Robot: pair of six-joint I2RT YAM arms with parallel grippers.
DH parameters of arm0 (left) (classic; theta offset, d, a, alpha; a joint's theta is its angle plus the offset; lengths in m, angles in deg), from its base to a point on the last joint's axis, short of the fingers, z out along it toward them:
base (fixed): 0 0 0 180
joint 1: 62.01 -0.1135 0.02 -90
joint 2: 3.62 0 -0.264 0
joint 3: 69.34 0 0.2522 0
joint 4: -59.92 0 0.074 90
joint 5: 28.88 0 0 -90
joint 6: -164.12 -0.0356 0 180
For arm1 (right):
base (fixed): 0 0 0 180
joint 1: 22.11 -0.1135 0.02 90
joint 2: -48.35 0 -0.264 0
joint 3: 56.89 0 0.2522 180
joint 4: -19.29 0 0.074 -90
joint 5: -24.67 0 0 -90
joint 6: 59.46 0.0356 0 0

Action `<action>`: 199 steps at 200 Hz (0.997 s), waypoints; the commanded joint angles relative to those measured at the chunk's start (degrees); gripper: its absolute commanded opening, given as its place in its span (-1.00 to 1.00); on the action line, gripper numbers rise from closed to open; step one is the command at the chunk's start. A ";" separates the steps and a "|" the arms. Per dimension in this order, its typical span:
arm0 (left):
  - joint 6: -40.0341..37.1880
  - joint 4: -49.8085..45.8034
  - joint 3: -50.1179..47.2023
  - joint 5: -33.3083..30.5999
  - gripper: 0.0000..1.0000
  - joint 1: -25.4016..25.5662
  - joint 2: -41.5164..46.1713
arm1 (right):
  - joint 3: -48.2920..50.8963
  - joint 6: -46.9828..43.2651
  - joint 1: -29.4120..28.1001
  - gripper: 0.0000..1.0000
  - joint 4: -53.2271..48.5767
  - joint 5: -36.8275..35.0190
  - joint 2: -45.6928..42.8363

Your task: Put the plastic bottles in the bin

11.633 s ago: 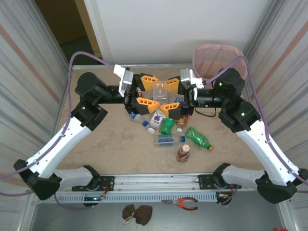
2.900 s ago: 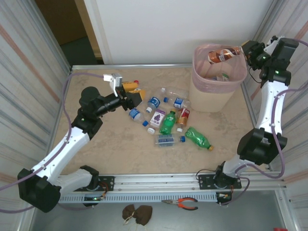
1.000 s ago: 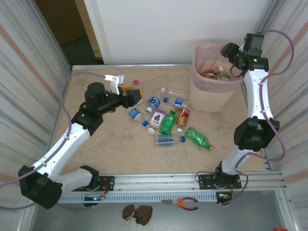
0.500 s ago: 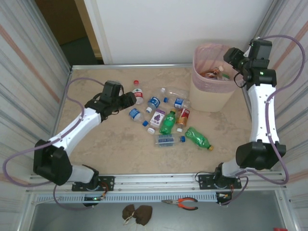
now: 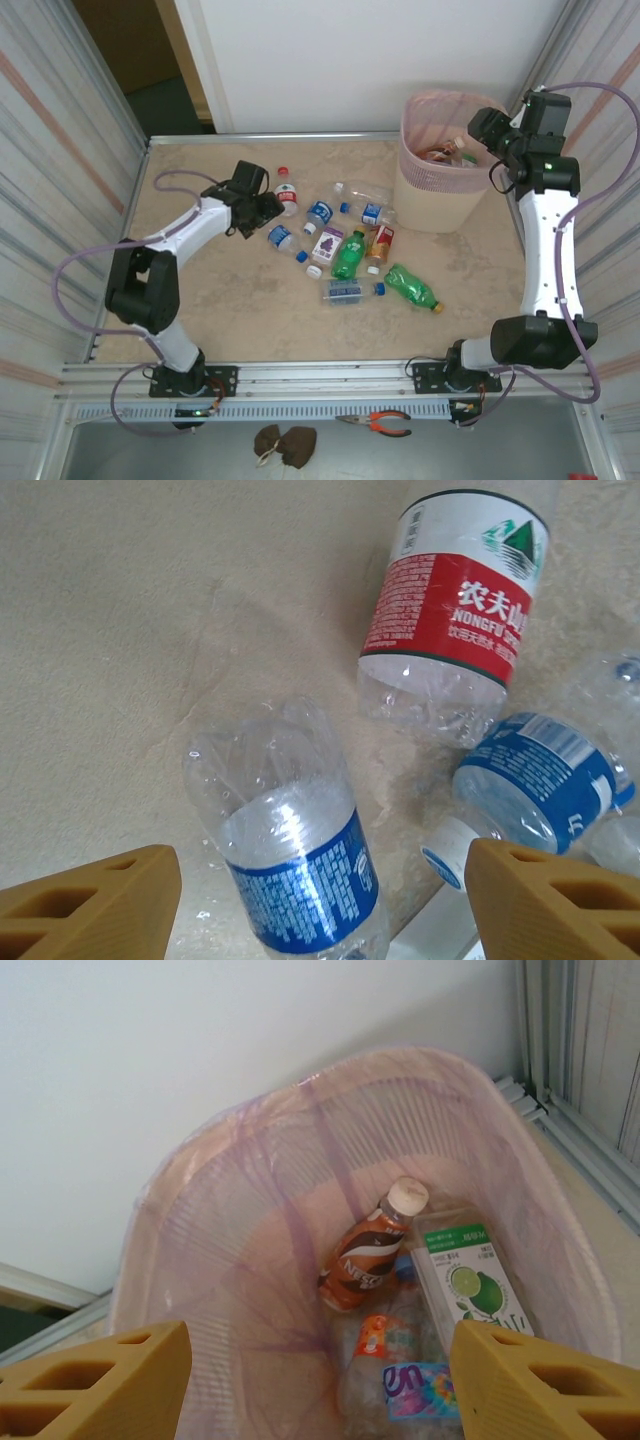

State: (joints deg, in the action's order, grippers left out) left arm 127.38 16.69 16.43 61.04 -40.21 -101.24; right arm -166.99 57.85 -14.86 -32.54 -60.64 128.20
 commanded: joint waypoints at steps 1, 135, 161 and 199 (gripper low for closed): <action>3.80 -5.02 3.31 -0.70 0.53 -0.52 -2.64 | 0.44 -1.84 0.49 0.36 -0.78 -0.93 -2.06; 9.30 -2.73 2.61 3.85 0.52 -2.22 -11.17 | 1.03 -2.92 0.94 0.36 -1.75 -0.32 -3.61; 9.87 -2.12 1.94 4.36 0.50 -2.37 -11.94 | 1.56 -2.93 0.92 0.36 -1.45 -0.12 -4.06; 9.95 -1.37 1.64 5.04 0.42 -2.37 -12.51 | 1.70 -3.16 0.97 0.36 -1.40 -0.08 -4.52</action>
State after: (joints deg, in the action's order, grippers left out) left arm 136.16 14.90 18.63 65.33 -42.16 -112.72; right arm -165.70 56.54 -14.47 -33.72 -60.99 125.69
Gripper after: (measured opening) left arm 0.718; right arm 0.681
